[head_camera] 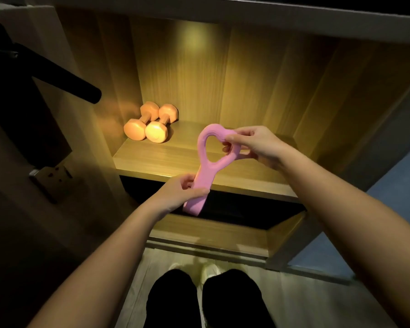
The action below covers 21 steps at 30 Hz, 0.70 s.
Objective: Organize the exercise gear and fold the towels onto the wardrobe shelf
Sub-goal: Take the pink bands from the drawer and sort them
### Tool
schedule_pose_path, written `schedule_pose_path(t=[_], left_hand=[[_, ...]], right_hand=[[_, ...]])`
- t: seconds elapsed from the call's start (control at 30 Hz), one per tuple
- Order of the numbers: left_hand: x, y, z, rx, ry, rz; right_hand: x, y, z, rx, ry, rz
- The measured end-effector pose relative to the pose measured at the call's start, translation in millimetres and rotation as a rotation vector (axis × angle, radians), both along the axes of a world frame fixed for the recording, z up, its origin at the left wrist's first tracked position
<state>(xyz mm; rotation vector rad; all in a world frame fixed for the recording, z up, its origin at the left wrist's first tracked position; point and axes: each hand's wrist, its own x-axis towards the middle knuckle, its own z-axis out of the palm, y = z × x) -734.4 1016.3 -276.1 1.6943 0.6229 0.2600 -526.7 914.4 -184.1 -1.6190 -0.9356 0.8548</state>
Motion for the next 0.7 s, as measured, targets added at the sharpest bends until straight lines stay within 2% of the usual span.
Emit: schedule_pose_path(t=[0.13, 0.3, 0.4, 0.5, 0.7], left_hand=[[33, 39, -2, -0.078, 0.021, 0.180], [75, 85, -15, -0.122, 0.103, 0.330], [95, 110, -26, -0.093, 0.141, 0.409], [111, 135, -34, -0.144, 0.160, 0.481], [129, 176, -53, -0.233, 0.132, 0.664]], right_hand=[[49, 56, -23, -0.148, 0.033, -0.027], [88, 132, -69, -0.090, 0.175, -0.082], [103, 176, -90, -0.168, 0.211, -0.102], [115, 214, -103, -0.246, 0.250, -0.138], [131, 267, -124, -0.312, 0.192, -0.190]])
